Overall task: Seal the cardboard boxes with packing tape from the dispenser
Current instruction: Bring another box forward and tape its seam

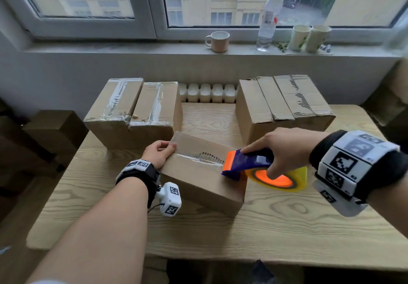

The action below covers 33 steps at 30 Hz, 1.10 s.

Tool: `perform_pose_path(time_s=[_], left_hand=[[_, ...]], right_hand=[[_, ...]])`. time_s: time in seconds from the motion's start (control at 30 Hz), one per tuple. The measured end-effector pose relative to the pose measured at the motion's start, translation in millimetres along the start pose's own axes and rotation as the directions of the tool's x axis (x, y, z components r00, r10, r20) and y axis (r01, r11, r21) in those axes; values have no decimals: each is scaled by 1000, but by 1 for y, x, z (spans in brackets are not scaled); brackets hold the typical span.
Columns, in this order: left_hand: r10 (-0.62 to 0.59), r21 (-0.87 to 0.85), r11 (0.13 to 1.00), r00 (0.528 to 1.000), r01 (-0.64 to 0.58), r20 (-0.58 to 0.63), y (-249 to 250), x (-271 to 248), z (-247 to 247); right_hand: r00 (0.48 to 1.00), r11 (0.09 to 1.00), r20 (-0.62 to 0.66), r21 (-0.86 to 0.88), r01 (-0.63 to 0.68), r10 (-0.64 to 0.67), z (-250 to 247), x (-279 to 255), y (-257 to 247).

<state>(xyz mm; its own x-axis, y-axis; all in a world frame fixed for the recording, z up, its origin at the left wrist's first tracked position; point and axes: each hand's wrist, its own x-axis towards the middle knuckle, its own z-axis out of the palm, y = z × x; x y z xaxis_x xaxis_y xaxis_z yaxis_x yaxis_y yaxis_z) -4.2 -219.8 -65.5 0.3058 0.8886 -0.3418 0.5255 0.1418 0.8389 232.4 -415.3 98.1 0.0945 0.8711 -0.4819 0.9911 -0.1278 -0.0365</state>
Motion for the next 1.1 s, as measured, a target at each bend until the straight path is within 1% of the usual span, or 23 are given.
perform_pose_path(time_s=[0.17,0.2,0.27,0.33,0.37,0.43,0.53,0.6,0.67,0.83,0.97,1.1], left_hand=[[-3,30,1000,1000,3,-1,4,-4,2],[5,62,998,1000,-5,-3,7,-4,2],[52,189,981,998,-47,-21,14,-5,2],[110,373,924,993,-85,-46,21,-10,5],[127,471,877,991,-92,-44,24,-15,10],[124,622,778,992,-90,-11,31,-25,26],[119,751,656,993,-76,-3,36,-32,48],[119,782,621,993,-58,-21,36,-33,54],[114,770,637,993,-45,-36,35,-32,54],[116,672,737,993,-68,-26,34,-29,44],[101,655,754,994,-45,-48,25,-28,26],[66,623,782,992,13,-103,11,-28,-1]], right_hand=[[999,999,5,-31,35,-35,0,2,-5],[999,998,10,-39,42,-42,-1,3,-6],[998,997,14,-58,55,-54,-2,5,-8],[998,996,16,-66,54,-53,-2,5,-9],[999,997,17,-66,48,-47,-2,5,-9],[999,998,24,-59,37,-36,-1,5,-10],[999,998,27,-52,27,-25,0,5,-10],[999,999,31,-50,22,-20,0,6,-11],[999,999,38,-48,16,-14,0,7,-13],[999,1000,42,-25,1,0,1,6,-13],[999,999,22,2,33,-33,4,6,-21],[995,995,-15,-7,96,-96,5,16,-40]])
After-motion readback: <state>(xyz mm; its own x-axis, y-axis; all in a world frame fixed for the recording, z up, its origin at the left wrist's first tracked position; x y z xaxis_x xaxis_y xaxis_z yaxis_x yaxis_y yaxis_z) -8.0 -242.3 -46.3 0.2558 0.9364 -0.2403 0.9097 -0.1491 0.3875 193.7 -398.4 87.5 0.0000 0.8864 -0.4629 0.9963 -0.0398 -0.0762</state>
